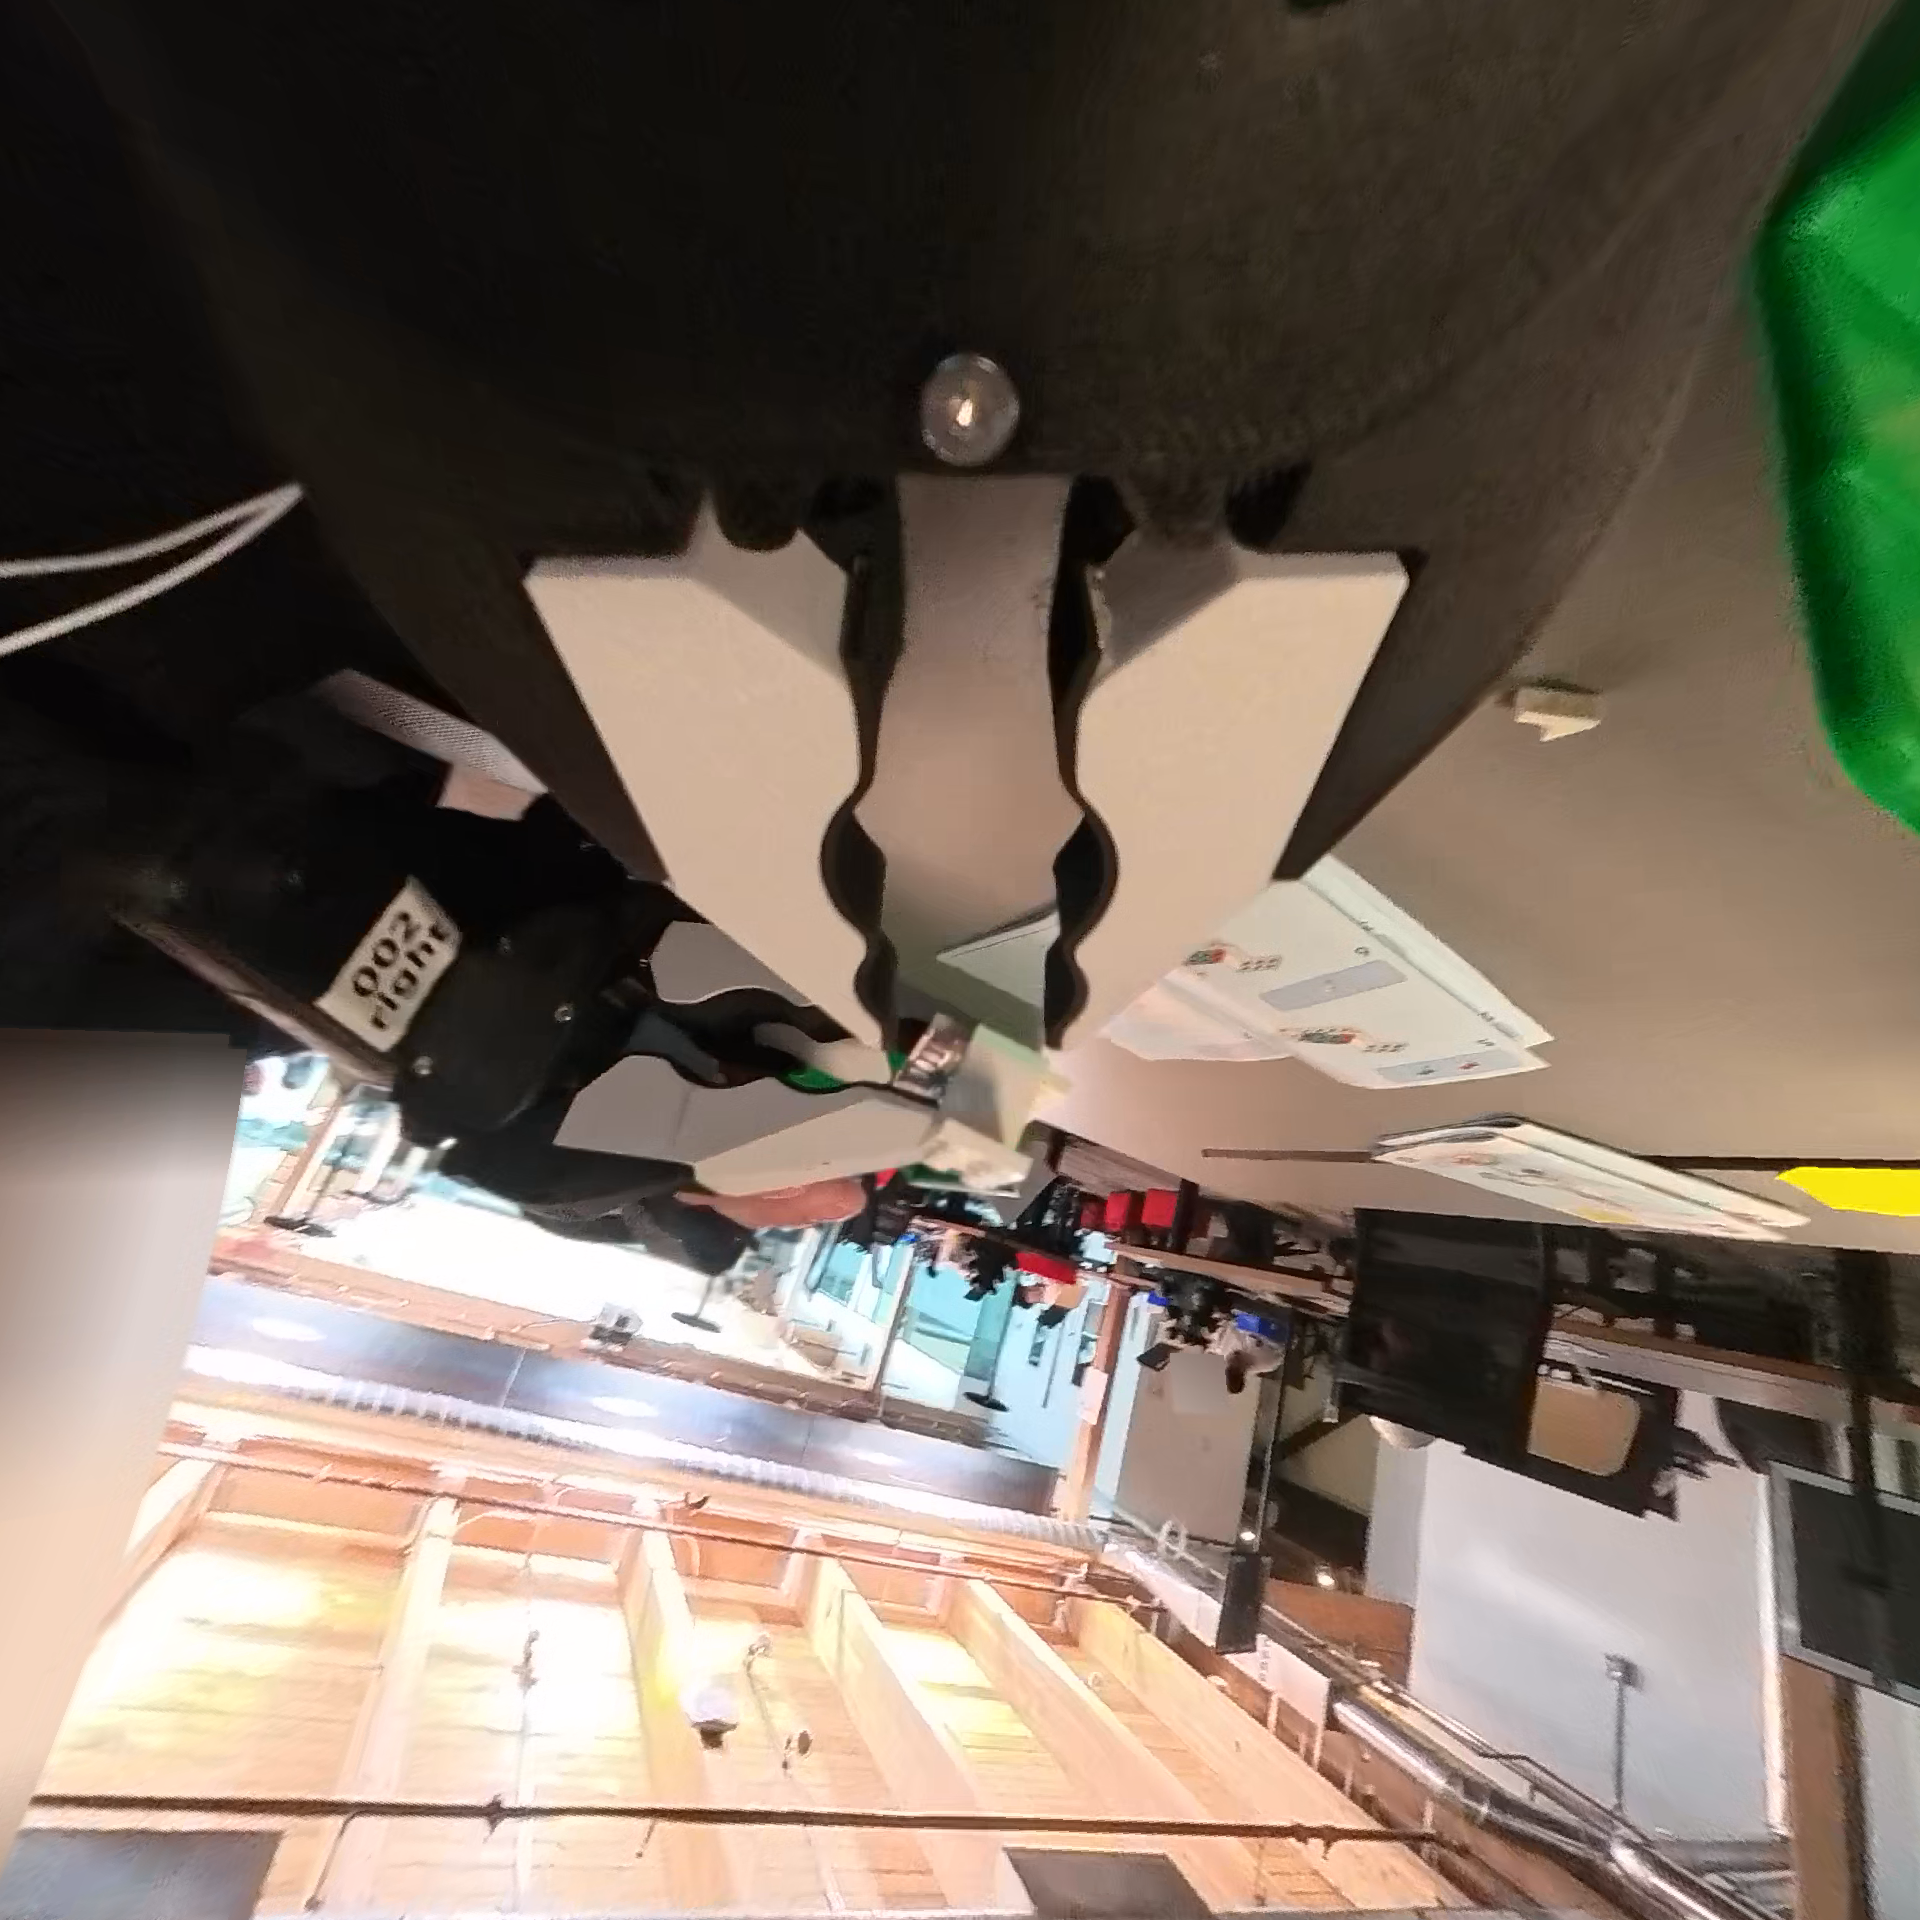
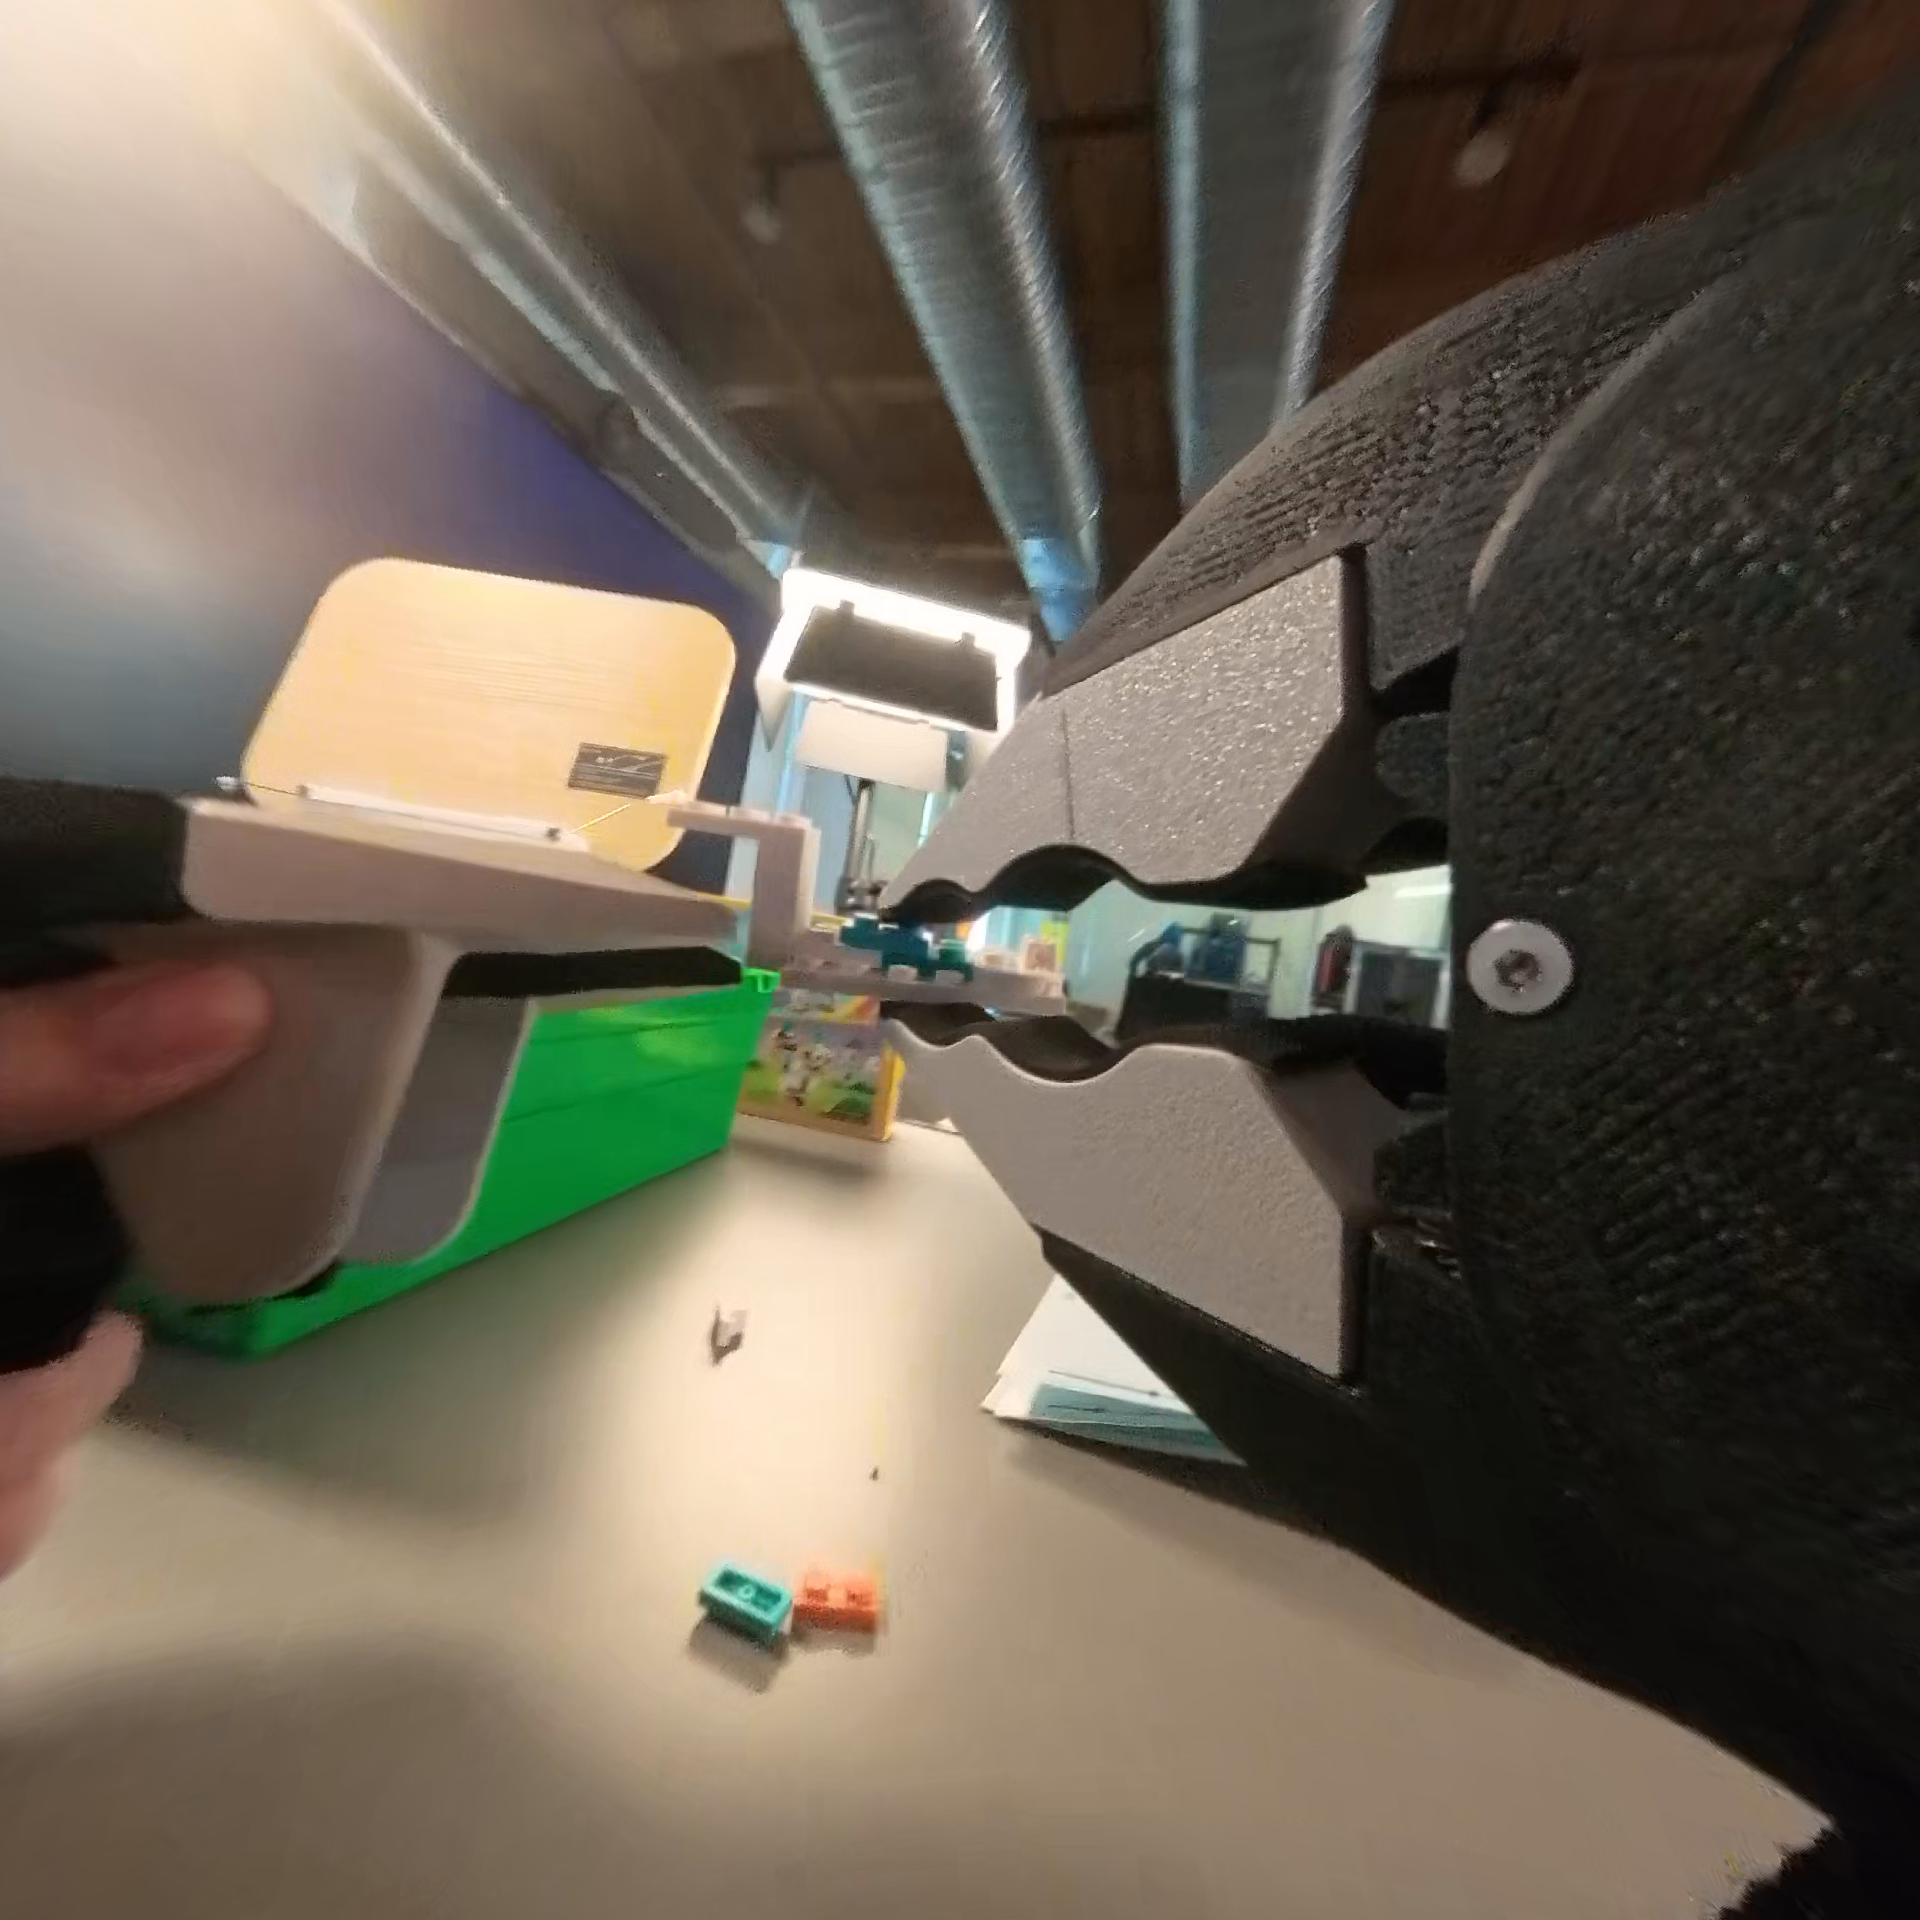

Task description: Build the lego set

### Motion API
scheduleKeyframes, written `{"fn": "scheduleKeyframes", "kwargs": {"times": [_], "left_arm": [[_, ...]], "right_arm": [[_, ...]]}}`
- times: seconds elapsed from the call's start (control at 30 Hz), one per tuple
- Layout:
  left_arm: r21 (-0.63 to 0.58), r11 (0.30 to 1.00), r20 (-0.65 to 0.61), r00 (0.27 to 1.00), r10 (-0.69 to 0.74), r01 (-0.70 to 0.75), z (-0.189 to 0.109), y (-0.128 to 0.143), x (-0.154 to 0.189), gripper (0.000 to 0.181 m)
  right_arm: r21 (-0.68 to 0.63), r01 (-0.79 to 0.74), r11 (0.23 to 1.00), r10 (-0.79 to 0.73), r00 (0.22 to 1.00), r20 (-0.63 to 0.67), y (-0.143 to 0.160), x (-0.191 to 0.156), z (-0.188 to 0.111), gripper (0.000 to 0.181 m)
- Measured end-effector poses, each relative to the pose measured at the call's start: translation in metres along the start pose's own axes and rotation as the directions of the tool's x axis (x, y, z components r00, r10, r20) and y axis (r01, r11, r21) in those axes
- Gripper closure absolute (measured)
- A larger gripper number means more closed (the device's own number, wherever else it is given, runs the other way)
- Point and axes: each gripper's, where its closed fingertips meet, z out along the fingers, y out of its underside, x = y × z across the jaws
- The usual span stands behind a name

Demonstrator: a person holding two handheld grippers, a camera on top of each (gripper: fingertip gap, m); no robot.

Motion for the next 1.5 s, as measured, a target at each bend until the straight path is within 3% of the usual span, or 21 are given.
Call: {"fn": "scheduleKeyframes", "kwargs": {"times": [0.17, 0.33, 0.43, 0.53, 0.63, 0.7, 0.8, 0.9, 1.4, 1.5], "left_arm": [[-0.047, 0.994, 0.175, 0.979, 0.104, -0.097, 0.001, 0.004, -0.018, 0.156], [-0.096, 0.992, 0.250, 0.963, 0.104, -0.082, 0.000, 0.010, -0.030, 0.163], [-0.115, 0.991, 0.273, 0.957, 0.099, -0.070, -0.003, 0.011, -0.035, 0.164], [-0.149, 0.986, 0.232, 0.967, 0.109, -0.075, -0.010, 0.011, -0.031, 0.164], [-0.237, 0.965, 0.076, 0.989, 0.131, -0.110, -0.023, 0.020, -0.010, 0.164], [-0.299, 0.943, 0.047, 0.985, 0.167, -0.145, -0.034, 0.026, -0.006, 0.164], [-0.375, 0.905, 0.000, 0.976, 0.217, -0.201, -0.044, 0.037, -0.003, 0.164], [-0.413, 0.881, -0.079, 0.973, 0.218, -0.231, -0.050, 0.046, 0.007, 0.164], [-0.342, 0.909, -0.068, 0.971, 0.229, -0.238, -0.057, 0.034, 0.009, 0.164], [-0.337, 0.914, -0.047, 0.974, 0.223, -0.226, -0.057, 0.033, 0.006, 0.164]], "right_arm": [[-0.068, 0.023, 0.997, -0.023, 1.000, 0.008, -0.002, -0.009, 0.013, 0.168], [-0.104, 0.015, 0.994, -0.014, 1.000, 0.005, -0.007, -0.015, 0.020, 0.168], [-0.062, -0.099, 0.993, 0.102, 0.994, 0.038, -0.011, -0.020, 0.019, 0.165], [0.042, -0.317, 0.948, 0.309, 0.942, 0.134, -0.015, -0.018, 0.005, 0.143], [0.085, -0.594, 0.800, 0.535, 0.771, 0.346, -0.005, -0.025, -0.011, 0.140], [0.006, -0.758, 0.653, 0.646, 0.561, 0.518, 0.004, -0.042, -0.018, 0.147], [-0.161, -0.864, 0.477, 0.669, 0.238, 0.704, -0.001, -0.071, -0.025, 0.151], [-0.231, -0.869, 0.437, 0.645, 0.124, 0.754, -0.010, -0.089, -0.019, 0.155], [-0.402, -0.771, 0.494, 0.639, 0.009, 0.769, -0.015, -0.115, -0.002, 0.169], [-0.371, -0.761, 0.533, 0.643, 0.079, 0.762, -0.012, -0.114, 0.000, 0.176]]}}
